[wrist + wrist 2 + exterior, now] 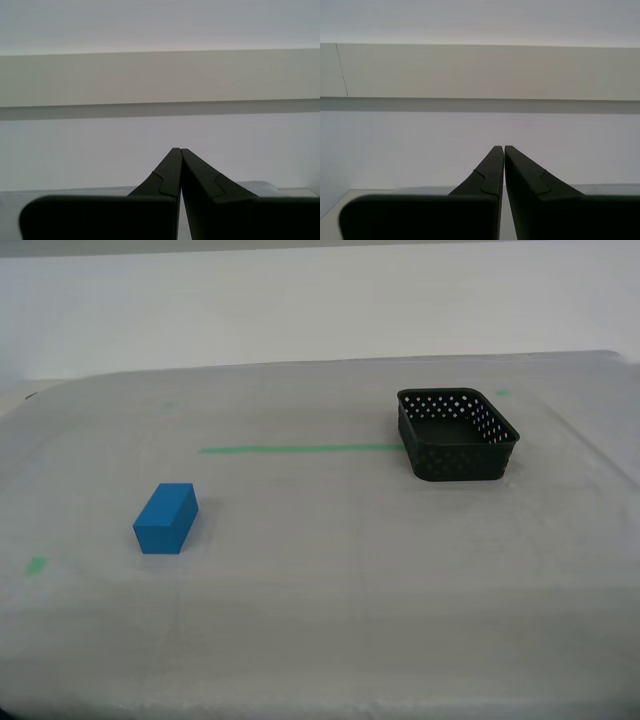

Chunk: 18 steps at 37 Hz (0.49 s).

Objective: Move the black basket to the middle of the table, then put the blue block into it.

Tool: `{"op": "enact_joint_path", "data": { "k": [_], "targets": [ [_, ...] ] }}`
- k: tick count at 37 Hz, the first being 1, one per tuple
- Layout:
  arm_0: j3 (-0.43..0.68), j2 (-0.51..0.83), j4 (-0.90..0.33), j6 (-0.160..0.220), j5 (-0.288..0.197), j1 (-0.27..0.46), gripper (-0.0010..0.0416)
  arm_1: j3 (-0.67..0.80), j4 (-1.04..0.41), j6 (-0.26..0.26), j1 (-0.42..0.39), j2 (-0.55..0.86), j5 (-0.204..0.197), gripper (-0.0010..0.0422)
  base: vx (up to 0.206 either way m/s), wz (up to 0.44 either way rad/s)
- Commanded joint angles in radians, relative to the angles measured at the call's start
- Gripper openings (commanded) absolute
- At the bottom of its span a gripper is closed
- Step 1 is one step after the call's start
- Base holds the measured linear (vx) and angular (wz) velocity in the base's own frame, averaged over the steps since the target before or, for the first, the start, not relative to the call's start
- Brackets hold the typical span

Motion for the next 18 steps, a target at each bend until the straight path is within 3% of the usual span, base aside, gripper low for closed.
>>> {"op": "enact_joint_path", "data": {
  "k": [1,18],
  "targets": [
    [0.001,0.000,-0.002,0.004,-0.001,0.000,0.0000,0.000,0.004,0.002,0.000,0.000,-0.001,0.0000,0.000,0.000],
    [0.001,0.000,-0.063,0.019,-0.001,0.000,0.0000,0.000,0.004,0.002,0.000,0.000,-0.001,0.0000,0.000,0.000]
  ]
}}
